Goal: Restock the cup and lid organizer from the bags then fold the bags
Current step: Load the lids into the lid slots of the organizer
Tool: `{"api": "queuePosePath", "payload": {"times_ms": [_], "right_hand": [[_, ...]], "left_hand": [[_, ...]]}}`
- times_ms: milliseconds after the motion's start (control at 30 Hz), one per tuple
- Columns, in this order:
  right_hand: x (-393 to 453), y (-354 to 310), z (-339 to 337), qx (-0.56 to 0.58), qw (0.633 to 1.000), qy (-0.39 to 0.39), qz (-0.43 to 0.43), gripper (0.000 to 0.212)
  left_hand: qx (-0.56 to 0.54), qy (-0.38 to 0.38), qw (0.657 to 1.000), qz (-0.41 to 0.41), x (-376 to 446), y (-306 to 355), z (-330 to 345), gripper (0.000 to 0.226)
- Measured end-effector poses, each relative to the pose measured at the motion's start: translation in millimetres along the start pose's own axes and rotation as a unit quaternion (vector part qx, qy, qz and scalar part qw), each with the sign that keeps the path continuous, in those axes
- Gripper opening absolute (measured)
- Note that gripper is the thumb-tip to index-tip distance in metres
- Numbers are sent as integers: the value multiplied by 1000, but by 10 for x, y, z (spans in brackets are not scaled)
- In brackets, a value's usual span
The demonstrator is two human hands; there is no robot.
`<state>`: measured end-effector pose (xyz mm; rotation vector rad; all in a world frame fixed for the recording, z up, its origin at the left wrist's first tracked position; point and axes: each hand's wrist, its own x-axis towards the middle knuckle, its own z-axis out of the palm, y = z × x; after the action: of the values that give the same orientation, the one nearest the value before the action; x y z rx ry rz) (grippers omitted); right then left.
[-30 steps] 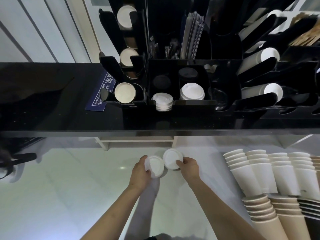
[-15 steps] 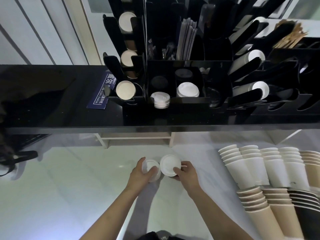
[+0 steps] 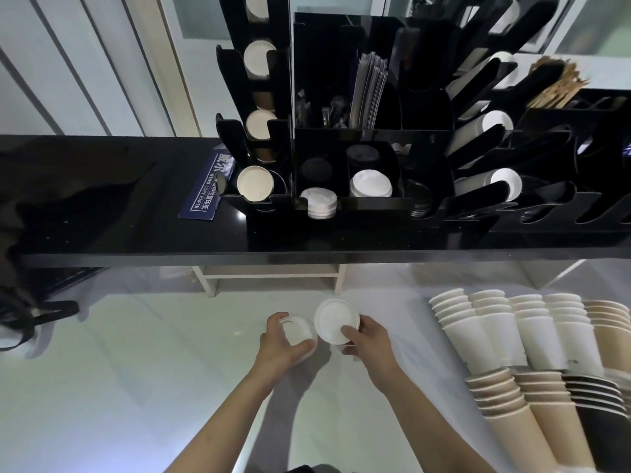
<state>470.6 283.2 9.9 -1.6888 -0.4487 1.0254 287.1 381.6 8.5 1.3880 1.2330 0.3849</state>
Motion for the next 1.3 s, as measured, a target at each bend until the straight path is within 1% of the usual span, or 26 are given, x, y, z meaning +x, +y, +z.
{"api": "queuePosePath", "payload": {"times_ms": [167,267,367,500,600,700,800,900,1000,1100,1200,1233,1300], "right_hand": [[-9,-156,1,-48,992,94,-68,34],[-92,-256,79,-44,989,100,-97,26],[-168,-355,200,-20,990,62,-122,26],[-270,-498,285,-8,989,-23,-148,35],[-329,-587,289,-3,986,-68,-154,42],[-360,-622,305,7,981,-112,-158,38],[-368,-648,305,10,978,-124,-167,27],[-389,-715,271,16,977,-140,-160,28],[-426,-807,245,20,974,-170,-147,40],[-411,-887,242,-25,970,-177,-165,54],[-401,-959,207,-48,970,-182,-151,85],[-403,-977,191,-51,969,-190,-149,87],[-414,-1012,166,-62,964,-208,-152,81]], "left_hand": [[-76,-6,997,19,-46,179,-91,89],[-161,-33,986,27,-111,313,-113,79],[-207,-48,977,36,-154,432,-118,79],[-271,-59,960,47,-205,569,-153,74],[-281,-67,955,66,-223,617,-188,74],[-282,-86,953,66,-242,657,-207,80],[-302,-102,946,66,-253,687,-228,77],[-314,-101,942,68,-276,730,-250,72],[-320,-90,941,67,-306,780,-271,68],[-318,-96,941,71,-314,811,-297,69],[-306,-101,944,76,-328,858,-317,73],[-302,-104,945,76,-341,878,-321,76],[-298,-105,946,76,-371,916,-330,81]]}}
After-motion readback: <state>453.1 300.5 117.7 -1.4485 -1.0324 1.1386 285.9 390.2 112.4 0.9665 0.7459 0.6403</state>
